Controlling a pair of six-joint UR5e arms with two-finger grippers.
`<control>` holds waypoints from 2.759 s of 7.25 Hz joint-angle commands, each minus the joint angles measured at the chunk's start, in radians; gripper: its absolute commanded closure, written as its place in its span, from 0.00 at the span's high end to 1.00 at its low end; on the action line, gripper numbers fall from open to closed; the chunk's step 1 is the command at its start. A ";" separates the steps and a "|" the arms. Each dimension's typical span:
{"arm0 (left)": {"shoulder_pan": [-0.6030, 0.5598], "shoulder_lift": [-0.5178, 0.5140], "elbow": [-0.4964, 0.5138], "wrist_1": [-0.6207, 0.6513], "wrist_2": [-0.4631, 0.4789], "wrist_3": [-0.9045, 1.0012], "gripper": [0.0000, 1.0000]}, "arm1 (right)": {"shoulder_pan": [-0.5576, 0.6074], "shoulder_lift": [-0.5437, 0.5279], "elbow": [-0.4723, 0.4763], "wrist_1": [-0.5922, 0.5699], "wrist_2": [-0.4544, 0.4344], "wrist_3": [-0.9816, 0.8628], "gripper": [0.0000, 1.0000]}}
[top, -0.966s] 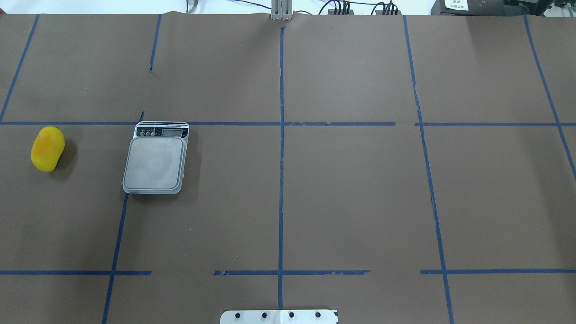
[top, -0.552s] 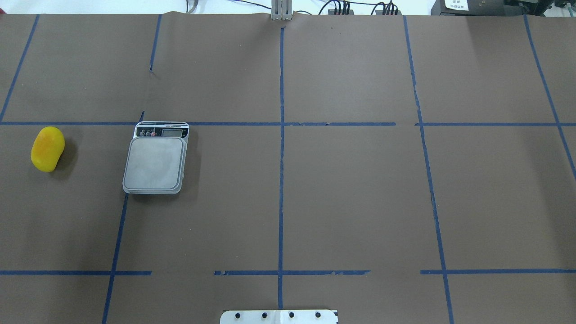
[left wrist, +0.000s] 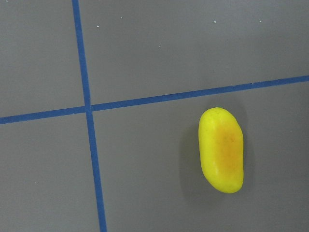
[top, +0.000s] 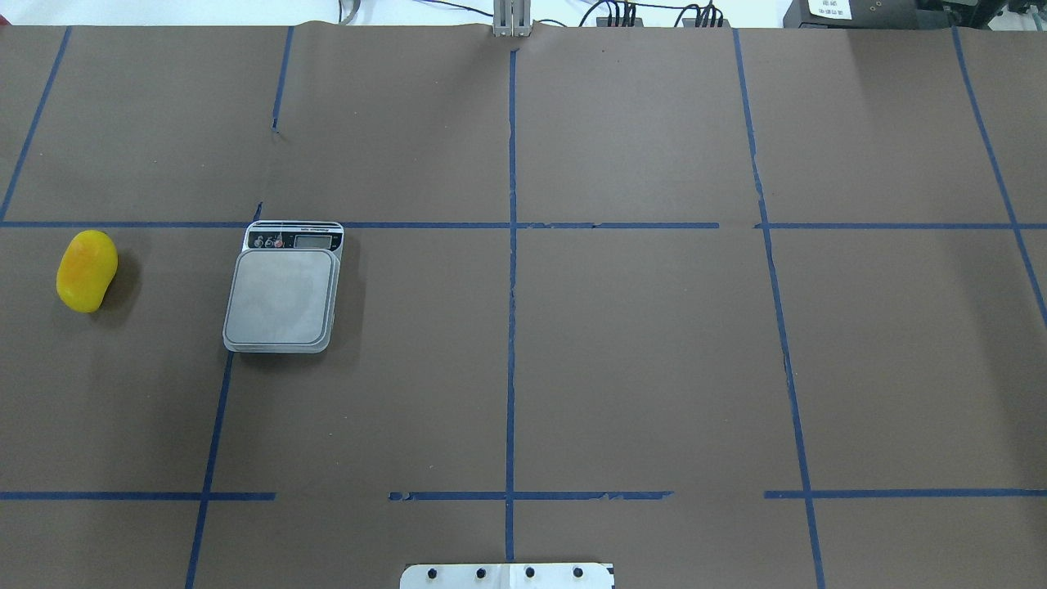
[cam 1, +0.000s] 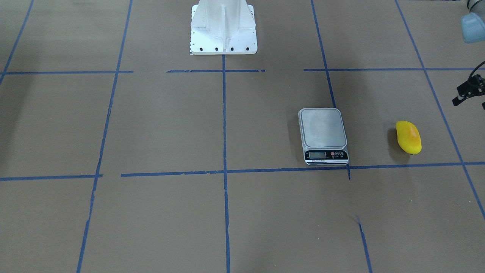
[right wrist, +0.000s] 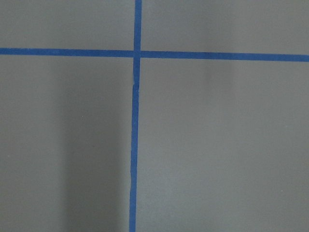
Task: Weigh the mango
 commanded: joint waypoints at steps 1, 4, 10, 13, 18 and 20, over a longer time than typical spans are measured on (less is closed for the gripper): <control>0.117 -0.014 0.017 -0.116 0.109 -0.217 1.00 | 0.000 0.000 0.000 0.000 0.000 0.000 1.00; 0.278 -0.138 0.147 -0.191 0.180 -0.322 1.00 | 0.000 -0.002 0.000 0.000 0.000 0.000 1.00; 0.298 -0.125 0.235 -0.210 0.221 -0.289 1.00 | 0.000 -0.002 0.000 0.000 0.000 0.000 1.00; 0.301 -0.140 0.241 -0.220 0.218 -0.294 0.30 | 0.000 0.000 0.000 0.000 0.000 0.000 1.00; 0.359 -0.183 -0.105 0.007 0.134 -0.568 0.00 | 0.000 0.000 0.000 0.000 0.000 0.000 1.00; 0.528 -0.337 -0.053 0.046 0.144 -0.732 0.00 | 0.000 0.000 0.000 0.000 0.000 0.000 1.00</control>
